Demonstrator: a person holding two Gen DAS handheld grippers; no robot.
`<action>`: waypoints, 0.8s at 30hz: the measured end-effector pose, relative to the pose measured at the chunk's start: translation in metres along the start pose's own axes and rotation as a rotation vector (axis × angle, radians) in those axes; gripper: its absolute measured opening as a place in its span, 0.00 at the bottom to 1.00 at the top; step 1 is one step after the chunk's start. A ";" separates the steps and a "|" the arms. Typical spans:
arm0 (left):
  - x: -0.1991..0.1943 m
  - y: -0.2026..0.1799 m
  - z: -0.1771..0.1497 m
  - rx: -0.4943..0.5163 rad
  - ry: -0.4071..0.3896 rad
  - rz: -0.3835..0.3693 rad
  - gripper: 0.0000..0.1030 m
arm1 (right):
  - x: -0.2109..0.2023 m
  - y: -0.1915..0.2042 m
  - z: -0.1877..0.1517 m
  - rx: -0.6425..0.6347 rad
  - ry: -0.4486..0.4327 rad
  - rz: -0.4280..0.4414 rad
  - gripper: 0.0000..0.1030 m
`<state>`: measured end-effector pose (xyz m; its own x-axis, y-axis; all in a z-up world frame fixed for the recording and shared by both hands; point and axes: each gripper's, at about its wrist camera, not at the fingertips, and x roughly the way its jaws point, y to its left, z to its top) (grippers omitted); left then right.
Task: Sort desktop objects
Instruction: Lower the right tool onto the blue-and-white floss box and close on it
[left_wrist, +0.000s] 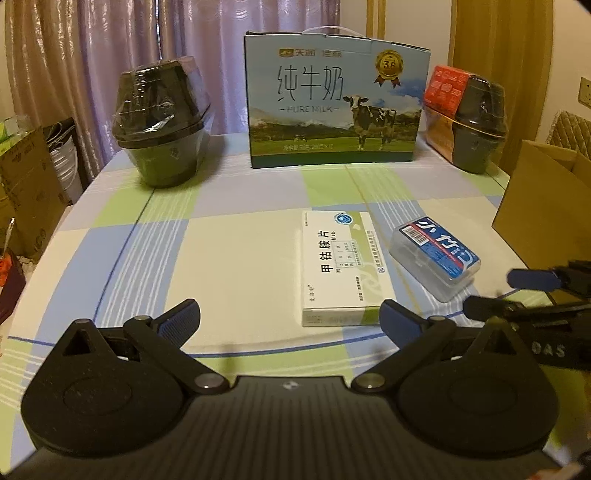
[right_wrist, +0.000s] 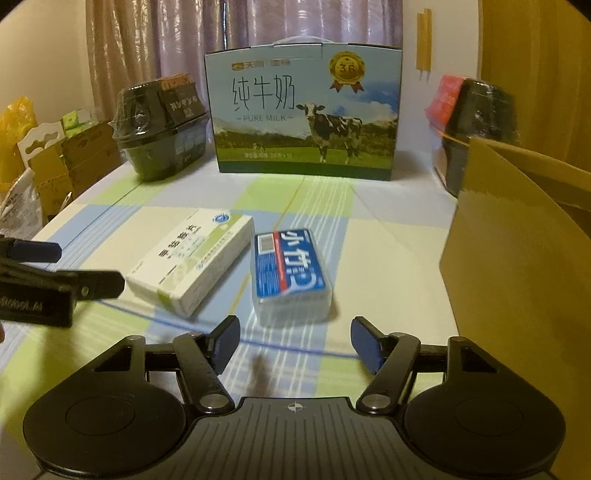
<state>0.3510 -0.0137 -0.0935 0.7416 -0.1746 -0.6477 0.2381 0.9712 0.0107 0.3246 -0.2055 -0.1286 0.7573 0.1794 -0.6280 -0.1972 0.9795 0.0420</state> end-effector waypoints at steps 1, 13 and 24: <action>0.002 0.000 0.000 0.003 -0.003 -0.008 0.99 | 0.003 0.000 0.001 -0.003 -0.003 0.002 0.62; 0.015 -0.009 0.003 0.020 -0.017 -0.032 0.99 | 0.030 -0.005 0.004 -0.013 -0.006 0.026 0.61; 0.025 -0.020 0.002 0.038 -0.012 -0.062 0.98 | 0.028 -0.009 0.005 -0.010 -0.016 0.012 0.52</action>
<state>0.3657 -0.0377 -0.1086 0.7319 -0.2365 -0.6391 0.3071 0.9517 -0.0004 0.3505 -0.2086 -0.1422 0.7647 0.1930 -0.6148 -0.2127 0.9762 0.0419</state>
